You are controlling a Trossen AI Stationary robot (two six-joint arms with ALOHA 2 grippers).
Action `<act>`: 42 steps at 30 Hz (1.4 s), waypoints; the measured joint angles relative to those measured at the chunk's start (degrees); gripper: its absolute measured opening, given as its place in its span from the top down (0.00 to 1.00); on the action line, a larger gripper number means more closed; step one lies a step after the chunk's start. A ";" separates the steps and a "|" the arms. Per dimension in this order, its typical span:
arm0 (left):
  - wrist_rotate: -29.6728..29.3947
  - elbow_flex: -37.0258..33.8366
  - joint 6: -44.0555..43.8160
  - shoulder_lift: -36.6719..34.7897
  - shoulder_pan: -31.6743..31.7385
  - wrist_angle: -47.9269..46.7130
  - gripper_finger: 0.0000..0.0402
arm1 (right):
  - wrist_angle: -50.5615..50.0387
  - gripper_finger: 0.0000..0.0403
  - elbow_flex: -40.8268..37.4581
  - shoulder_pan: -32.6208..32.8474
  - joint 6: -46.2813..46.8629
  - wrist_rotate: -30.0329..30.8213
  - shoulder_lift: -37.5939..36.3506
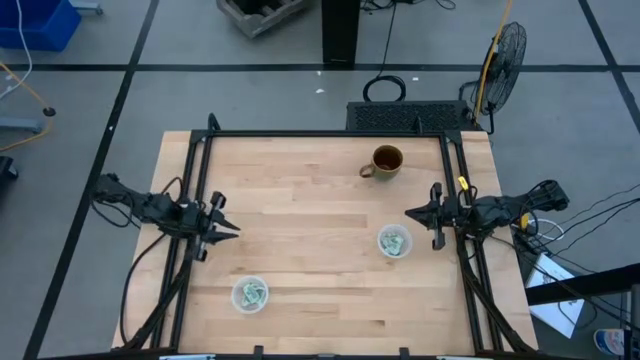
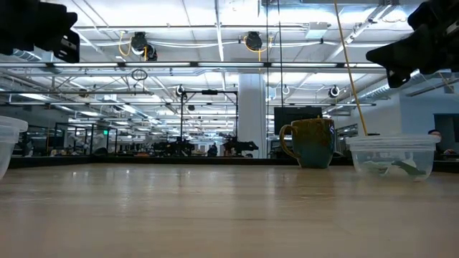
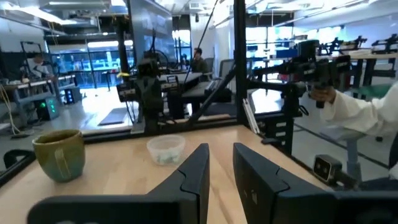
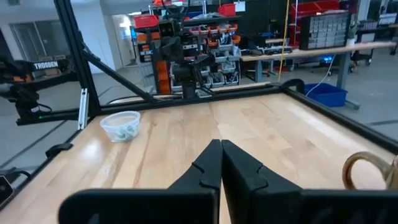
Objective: Pick and place Stevia / Truvia into bins
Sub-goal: Return to Home Position
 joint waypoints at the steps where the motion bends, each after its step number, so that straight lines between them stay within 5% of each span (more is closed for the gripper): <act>1: -0.06 -0.42 0.02 0.00 0.00 0.75 0.80 | -0.03 1.00 -0.07 0.00 0.66 -0.02 0.00; 11: -0.08 -3.89 0.13 0.00 0.04 2.51 0.80 | 9.22 1.00 -4.69 0.02 -1.05 -0.70 0.02; 42: -0.35 -3.81 -1.79 0.11 0.04 1.20 0.80 | 10.46 1.00 -4.96 0.04 -3.13 -1.40 1.53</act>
